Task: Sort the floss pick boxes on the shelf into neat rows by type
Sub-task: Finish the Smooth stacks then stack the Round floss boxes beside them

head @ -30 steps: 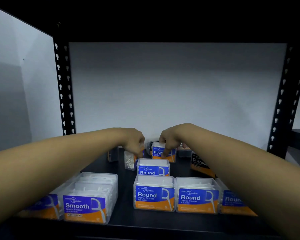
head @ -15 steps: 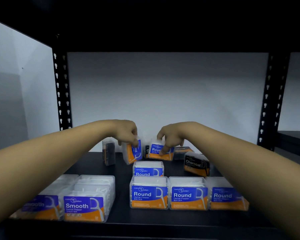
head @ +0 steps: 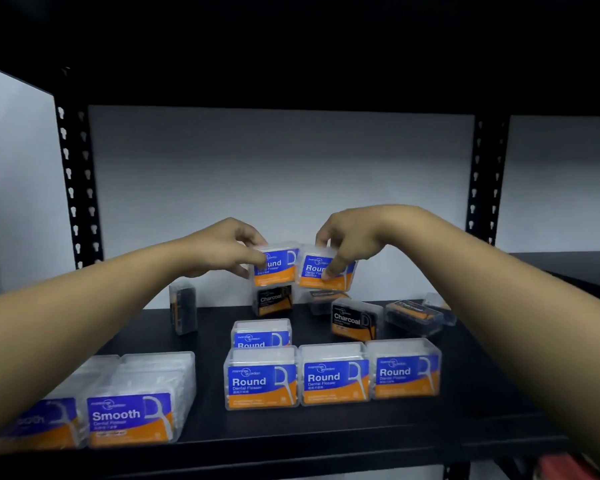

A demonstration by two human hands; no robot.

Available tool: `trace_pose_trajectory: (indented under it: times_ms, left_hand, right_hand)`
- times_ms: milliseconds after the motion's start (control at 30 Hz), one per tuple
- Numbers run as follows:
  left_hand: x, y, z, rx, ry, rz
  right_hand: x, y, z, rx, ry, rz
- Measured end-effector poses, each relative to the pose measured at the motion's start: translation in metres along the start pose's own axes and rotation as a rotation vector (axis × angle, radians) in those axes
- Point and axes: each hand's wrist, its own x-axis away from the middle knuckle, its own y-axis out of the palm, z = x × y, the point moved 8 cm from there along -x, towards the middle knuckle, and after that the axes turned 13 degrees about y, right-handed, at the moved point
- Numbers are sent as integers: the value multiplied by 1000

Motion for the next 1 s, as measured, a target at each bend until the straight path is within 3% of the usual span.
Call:
trace_pose_trajectory:
  times_ms: [100,533,1000]
  left_hand:
    - [-3,18,12,54,41,-84]
    - [-18,76,34,-107,73,-313]
    - [-15,110,18,-246,-12,-552]
  right_hand:
    - [15,-3,15,4,35,-31]
    - [37,38,79,-32,145,-187]
    - [15,78,75,-69,82,-303]
